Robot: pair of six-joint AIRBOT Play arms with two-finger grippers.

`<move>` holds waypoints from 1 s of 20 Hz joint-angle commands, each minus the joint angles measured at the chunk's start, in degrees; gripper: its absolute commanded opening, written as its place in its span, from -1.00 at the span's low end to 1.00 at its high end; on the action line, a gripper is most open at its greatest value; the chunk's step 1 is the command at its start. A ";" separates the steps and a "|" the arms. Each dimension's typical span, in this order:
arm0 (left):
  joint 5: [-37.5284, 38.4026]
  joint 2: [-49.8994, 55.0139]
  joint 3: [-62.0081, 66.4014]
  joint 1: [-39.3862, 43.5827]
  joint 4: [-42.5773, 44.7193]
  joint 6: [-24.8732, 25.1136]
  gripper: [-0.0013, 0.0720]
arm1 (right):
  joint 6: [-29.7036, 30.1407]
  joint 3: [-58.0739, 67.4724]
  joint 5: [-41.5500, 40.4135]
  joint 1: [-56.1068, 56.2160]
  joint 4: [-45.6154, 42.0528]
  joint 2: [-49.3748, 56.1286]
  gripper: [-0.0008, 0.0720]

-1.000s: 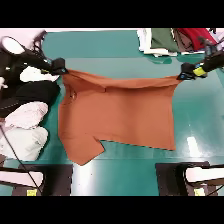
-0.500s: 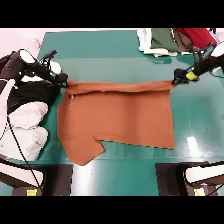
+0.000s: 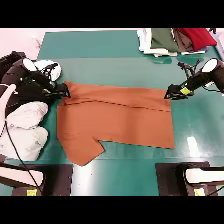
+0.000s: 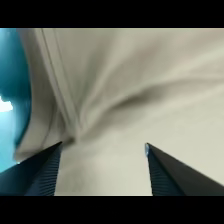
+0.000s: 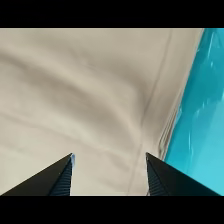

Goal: Fold the shirts.

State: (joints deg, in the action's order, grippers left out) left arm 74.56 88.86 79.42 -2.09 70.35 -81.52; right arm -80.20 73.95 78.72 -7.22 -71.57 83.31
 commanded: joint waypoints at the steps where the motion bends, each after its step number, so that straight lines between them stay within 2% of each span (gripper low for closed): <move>1: 1.22 -10.16 -8.15 0.02 4.22 -3.74 0.69 | 0.37 -3.56 2.47 0.11 -0.11 -7.04 0.25; 2: 1.27 -15.21 -14.40 0.02 5.16 -4.13 0.69 | 0.37 -5.60 2.19 0.11 -0.09 -10.23 0.13; 6: 0.63 -31.89 -37.68 0.02 5.16 -6.14 0.69 | 0.35 -11.85 1.38 0.11 -0.02 -19.10 0.13; 8: 0.31 -37.55 -45.40 0.02 5.03 -7.72 0.69 | 0.35 -13.49 1.31 0.11 0.00 -21.42 0.13; 11: -2.51 -39.21 -50.45 0.02 2.95 -8.63 0.69 | 0.33 -13.55 0.66 0.13 1.29 -22.86 0.13; 13: -5.57 -39.10 -52.81 0.04 -1.77 -8.39 0.69 | 0.33 -13.57 0.79 0.13 1.53 -23.80 0.13; 17: -9.53 -39.10 -56.04 0.04 -12.98 -3.45 0.68 | 0.33 -13.57 0.98 0.11 1.42 -25.18 0.13; 18: -9.09 -39.10 -56.37 0.02 -12.87 -3.48 0.54 | 0.33 -13.57 1.27 0.11 1.38 -25.44 0.13; 19: -8.96 -39.10 -56.50 0.04 -12.57 -3.45 -0.04 | 0.33 -13.57 1.86 0.11 1.05 -25.46 0.13; 20: -9.03 -39.15 -56.41 0.02 -12.50 -3.45 -0.49 | 0.35 -13.73 2.62 0.09 0.79 -25.29 0.13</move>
State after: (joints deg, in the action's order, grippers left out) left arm 66.59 50.00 24.18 -2.02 61.23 -86.11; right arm -79.85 60.38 79.96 -7.11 -70.30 58.43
